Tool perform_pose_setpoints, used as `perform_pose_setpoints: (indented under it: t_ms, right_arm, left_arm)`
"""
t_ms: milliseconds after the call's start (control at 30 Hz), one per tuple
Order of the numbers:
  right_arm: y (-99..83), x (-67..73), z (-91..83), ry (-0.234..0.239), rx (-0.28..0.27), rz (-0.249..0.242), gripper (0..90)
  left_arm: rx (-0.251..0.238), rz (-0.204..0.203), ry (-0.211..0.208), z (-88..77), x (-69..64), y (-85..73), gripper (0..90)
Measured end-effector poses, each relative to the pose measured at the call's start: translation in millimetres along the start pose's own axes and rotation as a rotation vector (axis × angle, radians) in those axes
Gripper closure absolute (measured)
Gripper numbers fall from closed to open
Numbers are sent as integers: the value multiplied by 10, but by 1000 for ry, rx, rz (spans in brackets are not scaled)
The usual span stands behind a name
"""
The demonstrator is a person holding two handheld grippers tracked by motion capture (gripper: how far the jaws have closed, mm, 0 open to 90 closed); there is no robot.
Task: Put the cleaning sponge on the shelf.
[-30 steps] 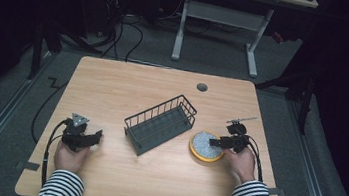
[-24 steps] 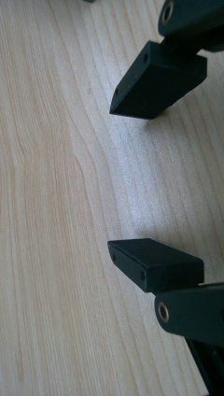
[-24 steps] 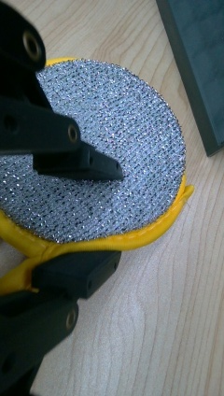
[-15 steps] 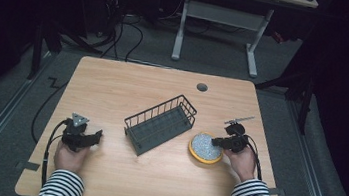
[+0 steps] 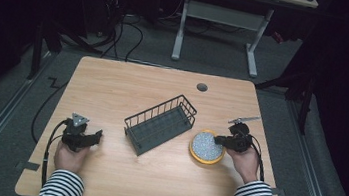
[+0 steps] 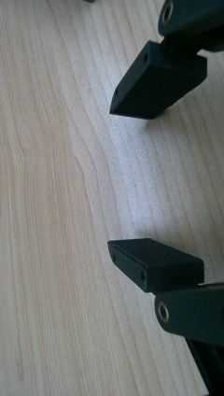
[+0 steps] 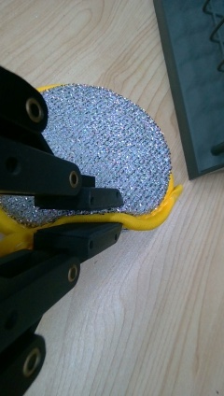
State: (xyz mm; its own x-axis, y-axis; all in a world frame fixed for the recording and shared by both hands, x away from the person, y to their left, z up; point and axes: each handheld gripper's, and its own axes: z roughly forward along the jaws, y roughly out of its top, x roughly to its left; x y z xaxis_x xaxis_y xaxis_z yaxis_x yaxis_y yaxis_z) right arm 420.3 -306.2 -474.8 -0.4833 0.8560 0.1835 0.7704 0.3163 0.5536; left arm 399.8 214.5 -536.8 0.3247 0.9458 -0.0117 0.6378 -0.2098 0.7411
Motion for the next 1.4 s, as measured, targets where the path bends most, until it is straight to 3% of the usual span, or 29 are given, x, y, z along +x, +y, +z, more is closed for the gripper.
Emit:
perform_pose_setpoints:
  t_ms: [567, 967, 1133, 1400]
  right_arm:
    - [145, 123, -282, -27, -66, -59, 829]
    - [285, 196, -477, -13, -129, -81, 829]
    - [366, 252, -561, 20, -178, -76, 829]
    - [517, 316, -612, 24, -186, -90, 829]
  left_arm:
    - [0, 0, 0, 0, 0, 0, 295]
    - [0, 0, -1, -1, -2, -1, 295]
    - [1, -1, 2, 0, -6, 0, 295]
    - [1, -1, 1, -1, -6, 0, 295]
